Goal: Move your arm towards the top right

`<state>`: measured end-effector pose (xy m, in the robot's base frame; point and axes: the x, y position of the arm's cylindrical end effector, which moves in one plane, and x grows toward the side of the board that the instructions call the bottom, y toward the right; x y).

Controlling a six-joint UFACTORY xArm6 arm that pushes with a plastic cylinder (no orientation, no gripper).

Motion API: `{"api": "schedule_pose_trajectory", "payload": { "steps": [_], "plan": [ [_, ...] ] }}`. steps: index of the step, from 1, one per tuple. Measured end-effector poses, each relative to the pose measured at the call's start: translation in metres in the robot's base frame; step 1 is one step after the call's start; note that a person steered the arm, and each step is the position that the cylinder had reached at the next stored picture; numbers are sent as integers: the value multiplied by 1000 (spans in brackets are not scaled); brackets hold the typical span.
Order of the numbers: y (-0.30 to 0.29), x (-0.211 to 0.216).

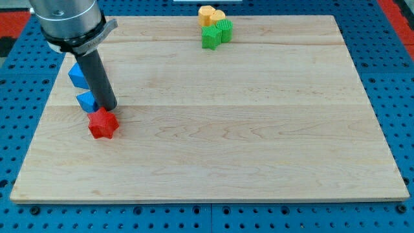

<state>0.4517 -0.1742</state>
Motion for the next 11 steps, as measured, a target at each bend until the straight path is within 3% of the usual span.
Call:
{"api": "schedule_pose_trajectory", "payload": {
  "steps": [1, 4, 5, 9, 10, 11],
  "plan": [
    [34, 6],
    [39, 24],
    [45, 11],
    [267, -183],
    [275, -227],
    [237, -251]
  ]
}}
